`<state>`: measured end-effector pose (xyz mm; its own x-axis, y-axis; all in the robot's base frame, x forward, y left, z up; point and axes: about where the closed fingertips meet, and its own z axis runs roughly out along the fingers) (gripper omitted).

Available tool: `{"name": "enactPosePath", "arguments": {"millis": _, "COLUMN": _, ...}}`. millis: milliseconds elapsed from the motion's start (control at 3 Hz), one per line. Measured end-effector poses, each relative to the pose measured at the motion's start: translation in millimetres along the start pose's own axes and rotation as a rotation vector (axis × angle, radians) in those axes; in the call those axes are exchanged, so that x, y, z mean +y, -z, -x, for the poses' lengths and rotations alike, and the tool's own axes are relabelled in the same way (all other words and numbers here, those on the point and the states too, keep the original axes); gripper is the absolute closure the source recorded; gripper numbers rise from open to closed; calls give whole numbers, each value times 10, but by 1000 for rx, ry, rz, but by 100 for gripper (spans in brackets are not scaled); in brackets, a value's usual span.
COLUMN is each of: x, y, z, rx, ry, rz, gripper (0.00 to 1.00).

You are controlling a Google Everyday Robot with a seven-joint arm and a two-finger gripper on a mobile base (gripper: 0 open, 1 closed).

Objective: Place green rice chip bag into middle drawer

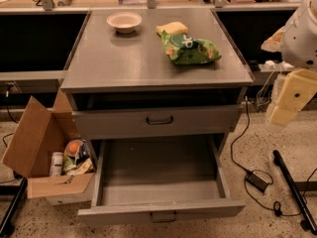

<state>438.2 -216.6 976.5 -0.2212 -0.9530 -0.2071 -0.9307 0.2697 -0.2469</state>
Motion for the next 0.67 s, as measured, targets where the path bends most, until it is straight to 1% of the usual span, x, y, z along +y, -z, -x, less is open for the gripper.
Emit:
{"name": "enactPosePath", "arguments": {"millis": 333, "x": 0, "y": 0, "z": 0, "rx": 0, "ry": 0, "rz": 0, "gripper": 0}}
{"name": "enactPosePath", "arguments": {"millis": 667, "x": -90, "y": -139, "z": 91, "rx": -8, "ry": 34, "rz": -7, "gripper": 0}}
